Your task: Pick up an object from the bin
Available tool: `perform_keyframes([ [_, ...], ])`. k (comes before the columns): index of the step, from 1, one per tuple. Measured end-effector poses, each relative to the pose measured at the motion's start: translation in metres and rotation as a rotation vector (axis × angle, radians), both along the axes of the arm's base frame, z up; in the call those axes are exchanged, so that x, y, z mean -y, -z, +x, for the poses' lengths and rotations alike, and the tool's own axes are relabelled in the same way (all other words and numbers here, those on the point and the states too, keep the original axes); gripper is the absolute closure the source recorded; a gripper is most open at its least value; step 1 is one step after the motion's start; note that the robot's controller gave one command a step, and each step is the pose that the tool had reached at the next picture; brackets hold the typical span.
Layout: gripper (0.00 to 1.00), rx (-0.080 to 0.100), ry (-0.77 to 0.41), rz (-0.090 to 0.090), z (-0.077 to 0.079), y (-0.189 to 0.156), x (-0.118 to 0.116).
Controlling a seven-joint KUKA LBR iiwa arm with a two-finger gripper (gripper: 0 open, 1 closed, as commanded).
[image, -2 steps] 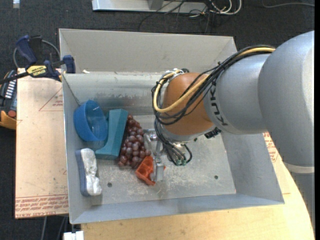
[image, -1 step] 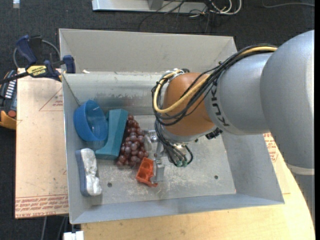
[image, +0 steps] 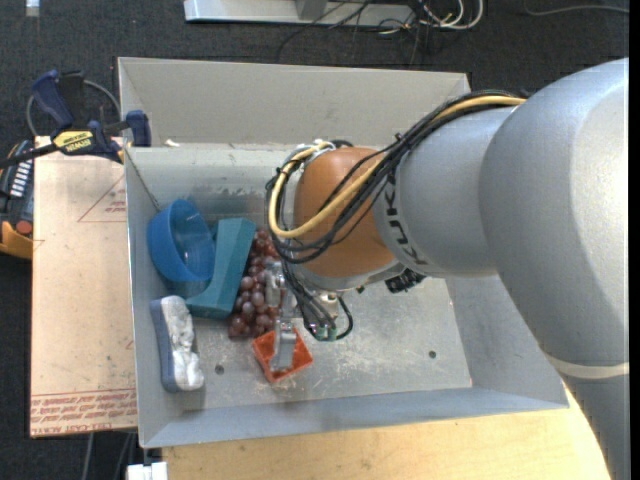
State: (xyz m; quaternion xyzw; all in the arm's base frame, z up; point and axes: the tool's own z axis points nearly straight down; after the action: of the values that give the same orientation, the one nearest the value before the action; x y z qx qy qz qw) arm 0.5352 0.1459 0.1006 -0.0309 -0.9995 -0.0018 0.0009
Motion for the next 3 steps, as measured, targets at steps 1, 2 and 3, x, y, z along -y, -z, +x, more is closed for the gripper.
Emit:
perform_keyframes([
  [1, 0.00, 0.024, -0.444, -0.005, -0.001, 0.024, 0.034],
  [2, 1.00, -0.002, -0.163, 0.000, 0.053, 0.027, 0.026],
  [3, 1.00, -0.002, -0.163, 0.000, 0.053, 0.027, 0.026],
])
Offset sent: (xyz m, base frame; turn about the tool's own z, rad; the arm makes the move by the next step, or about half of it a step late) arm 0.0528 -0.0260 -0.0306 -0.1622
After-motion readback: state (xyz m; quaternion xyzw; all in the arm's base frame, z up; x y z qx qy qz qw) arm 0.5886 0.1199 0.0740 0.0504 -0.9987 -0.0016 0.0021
